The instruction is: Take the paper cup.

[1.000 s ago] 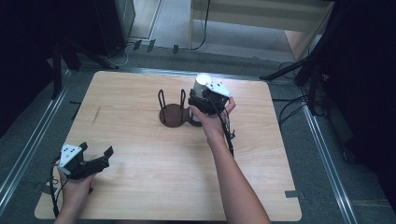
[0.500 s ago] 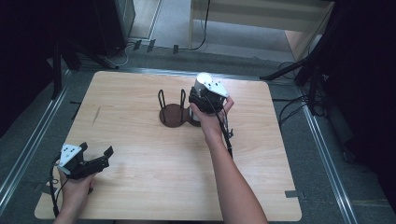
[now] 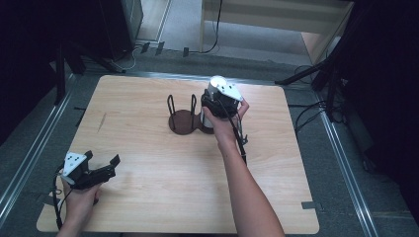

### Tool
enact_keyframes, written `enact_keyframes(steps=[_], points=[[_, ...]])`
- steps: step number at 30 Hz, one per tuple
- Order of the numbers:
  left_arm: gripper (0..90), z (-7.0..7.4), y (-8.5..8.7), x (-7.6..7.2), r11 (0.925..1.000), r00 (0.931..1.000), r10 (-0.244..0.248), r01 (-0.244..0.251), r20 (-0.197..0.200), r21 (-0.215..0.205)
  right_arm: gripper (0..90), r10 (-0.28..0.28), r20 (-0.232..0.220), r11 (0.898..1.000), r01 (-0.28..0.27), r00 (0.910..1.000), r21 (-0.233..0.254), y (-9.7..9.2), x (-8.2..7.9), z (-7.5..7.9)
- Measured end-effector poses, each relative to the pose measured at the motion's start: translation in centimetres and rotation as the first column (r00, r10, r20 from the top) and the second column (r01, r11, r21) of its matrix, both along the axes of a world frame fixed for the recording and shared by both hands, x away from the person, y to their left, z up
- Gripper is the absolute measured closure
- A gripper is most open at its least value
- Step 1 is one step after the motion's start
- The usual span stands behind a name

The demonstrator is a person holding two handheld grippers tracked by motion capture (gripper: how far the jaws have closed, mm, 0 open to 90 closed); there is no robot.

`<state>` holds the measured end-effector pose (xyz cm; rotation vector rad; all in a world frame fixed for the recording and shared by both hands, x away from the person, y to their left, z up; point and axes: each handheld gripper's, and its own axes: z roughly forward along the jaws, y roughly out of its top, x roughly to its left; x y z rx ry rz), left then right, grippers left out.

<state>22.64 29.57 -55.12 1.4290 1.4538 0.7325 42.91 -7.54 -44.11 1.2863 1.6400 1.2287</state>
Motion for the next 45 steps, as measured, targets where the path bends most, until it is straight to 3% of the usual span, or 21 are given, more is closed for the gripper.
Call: enact_keyframes(steps=[10, 24, 29, 38, 45], points=[[0.0, 0.0, 0.0, 0.0, 1.0000, 1.0000, 0.002, -0.002, 0.000, 0.001, 28.9, 0.008, 0.025, 1.000, -0.008, 0.9996, 0.000, 0.2, -0.1, 0.5], [0.0, 0.0, 0.0, 0.1, 1.0000, 1.0000, -0.001, 0.001, 0.001, -0.001, 31.2, 0.020, 0.086, 1.000, -0.021, 0.9961, 0.010, 0.1, -0.6, 3.2], [0.0, 0.0, 0.0, 0.0, 1.0000, 1.0000, -0.006, 0.006, 0.004, -0.006, 31.7, 0.045, 0.090, 0.998, -0.049, 0.9949, 0.043, 0.0, -1.0, 4.1], [0.0, 0.0, 0.0, 0.0, 1.0000, 1.0000, -0.005, 0.005, 0.006, -0.004, 32.2, 0.047, 0.132, 0.998, -0.052, 0.9901, 0.038, -0.4, -1.7, 5.6], [0.0, 0.0, 0.0, 0.0, 0.9998, 0.9998, -0.011, 0.011, 0.018, -0.014, 32.3, 0.043, 0.133, 0.997, -0.051, 0.9902, 0.055, -0.7, -2.3, 6.4]])
